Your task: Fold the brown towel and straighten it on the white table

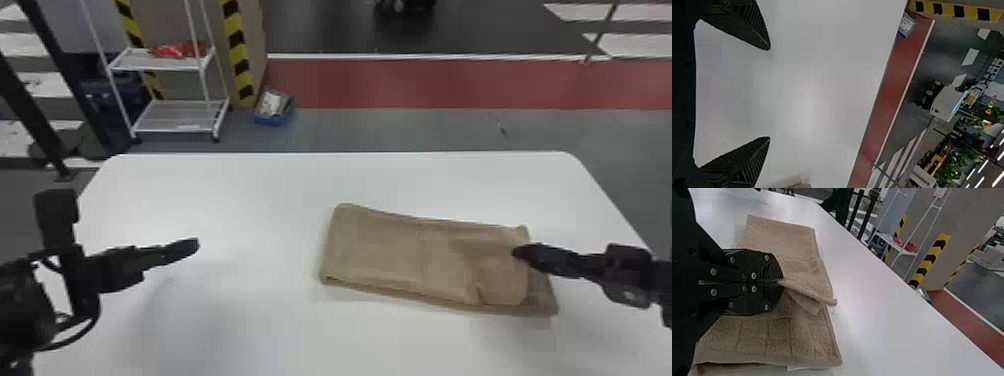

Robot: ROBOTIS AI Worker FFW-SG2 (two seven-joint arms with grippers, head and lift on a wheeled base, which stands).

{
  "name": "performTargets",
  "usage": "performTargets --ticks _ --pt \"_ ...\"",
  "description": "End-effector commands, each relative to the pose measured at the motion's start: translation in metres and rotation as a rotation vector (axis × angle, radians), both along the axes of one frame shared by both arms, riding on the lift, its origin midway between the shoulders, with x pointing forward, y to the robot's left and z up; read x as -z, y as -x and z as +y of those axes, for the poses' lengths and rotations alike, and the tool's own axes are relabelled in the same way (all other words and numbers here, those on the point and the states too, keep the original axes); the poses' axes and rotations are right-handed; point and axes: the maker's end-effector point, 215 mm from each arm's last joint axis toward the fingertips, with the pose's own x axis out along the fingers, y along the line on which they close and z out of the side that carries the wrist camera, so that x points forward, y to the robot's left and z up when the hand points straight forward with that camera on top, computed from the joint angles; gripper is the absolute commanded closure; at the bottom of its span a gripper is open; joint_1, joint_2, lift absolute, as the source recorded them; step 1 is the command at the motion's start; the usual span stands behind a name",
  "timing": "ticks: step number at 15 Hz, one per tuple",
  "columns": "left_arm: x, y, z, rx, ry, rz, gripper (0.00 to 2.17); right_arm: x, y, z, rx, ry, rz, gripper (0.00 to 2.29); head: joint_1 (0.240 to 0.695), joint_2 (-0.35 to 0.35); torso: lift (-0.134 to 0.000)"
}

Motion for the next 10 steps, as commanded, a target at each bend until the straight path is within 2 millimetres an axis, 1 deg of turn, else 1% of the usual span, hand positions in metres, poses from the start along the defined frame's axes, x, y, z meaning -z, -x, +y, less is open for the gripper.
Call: performTargets --ticks 1,2,3,4,5,6,7,9,10 --pt "-0.003 -0.002 0.003 -0.003 -0.006 -0.004 0.07 -0.034 -0.007 0.001 -0.003 -0.034 -0.084 1.16 0.695 0.021 -0.124" --pt "-0.005 -0.002 0.005 -0.005 -0.007 -0.008 0.07 -0.070 -0.011 -0.024 0.044 -0.050 -0.173 1.16 0.695 0.026 -0.124" --pt "-0.005 -0.001 0.007 -0.008 -0.006 -0.008 0.07 -0.078 -0.007 -0.035 0.051 -0.050 -0.190 1.16 0.695 0.030 -0.124" --pt "-0.004 -0.001 0.007 -0.008 -0.006 -0.007 0.07 -0.067 -0.001 -0.034 0.031 -0.026 -0.162 1.16 0.695 0.014 -0.124" --pt "-0.004 -0.002 0.004 -0.003 -0.003 -0.008 0.07 -0.042 0.008 -0.032 0.029 -0.006 -0.103 1.16 0.695 0.002 -0.124" --pt "-0.004 -0.002 0.002 -0.001 -0.002 -0.007 0.07 -0.023 0.011 -0.032 0.038 -0.007 -0.056 1.16 0.695 -0.003 -0.124" --pt "-0.003 -0.001 0.000 0.001 0.001 -0.006 0.07 -0.012 0.012 -0.031 0.038 -0.013 -0.025 1.16 0.695 -0.006 -0.124" --pt "0.001 0.003 -0.001 0.001 0.001 0.002 0.07 0.000 0.013 -0.033 0.040 0.013 0.007 1.16 0.695 -0.010 -0.124" --pt "0.004 0.005 0.000 0.000 -0.001 0.008 0.07 0.009 0.015 -0.037 0.045 0.034 0.030 0.76 0.695 -0.012 -0.124"
